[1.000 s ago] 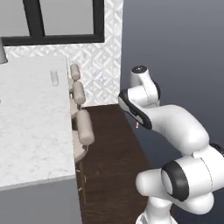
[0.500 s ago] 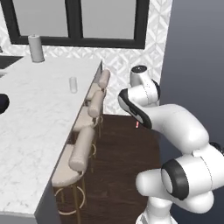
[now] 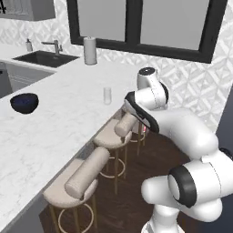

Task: Take a straw from the drawer in front and place it inside the glass cup on the dining counter.

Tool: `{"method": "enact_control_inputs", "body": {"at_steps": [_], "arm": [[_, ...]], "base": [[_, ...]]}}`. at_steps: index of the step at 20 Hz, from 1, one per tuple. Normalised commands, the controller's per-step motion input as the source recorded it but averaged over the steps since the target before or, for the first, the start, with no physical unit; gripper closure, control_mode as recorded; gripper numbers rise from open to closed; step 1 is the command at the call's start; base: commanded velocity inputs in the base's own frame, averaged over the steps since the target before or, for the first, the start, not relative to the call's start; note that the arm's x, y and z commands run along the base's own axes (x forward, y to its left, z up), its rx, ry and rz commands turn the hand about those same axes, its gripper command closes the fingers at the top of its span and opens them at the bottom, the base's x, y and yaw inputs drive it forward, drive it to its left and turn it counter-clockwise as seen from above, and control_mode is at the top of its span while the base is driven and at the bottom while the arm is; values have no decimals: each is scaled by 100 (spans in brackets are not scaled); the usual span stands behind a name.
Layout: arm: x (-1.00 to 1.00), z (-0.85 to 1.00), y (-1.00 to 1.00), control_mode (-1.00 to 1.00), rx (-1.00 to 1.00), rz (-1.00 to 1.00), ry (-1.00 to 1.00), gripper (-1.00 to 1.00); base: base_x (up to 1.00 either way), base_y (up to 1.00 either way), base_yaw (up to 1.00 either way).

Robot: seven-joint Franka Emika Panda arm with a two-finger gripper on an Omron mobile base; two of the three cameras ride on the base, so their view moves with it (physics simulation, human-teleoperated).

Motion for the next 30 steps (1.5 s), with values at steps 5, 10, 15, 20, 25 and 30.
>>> {"method": "enact_control_inputs", "body": {"at_steps": [5,10,15,20,25,30], "arm": [[0,0,0,100,0,0,0,100],[0,0,0,100,0,0,0,100],[0,0,0,100,0,0,0,100],[0,0,0,100,0,0,0,100],[0,0,0,100,0,0,0,100],[0,0,0,100,0,0,0,100]], "base": [[34,-77,64],[2,-89,64],[1,-92,63],[24,-95,56],[46,-92,46],[73,-63,24]]}}
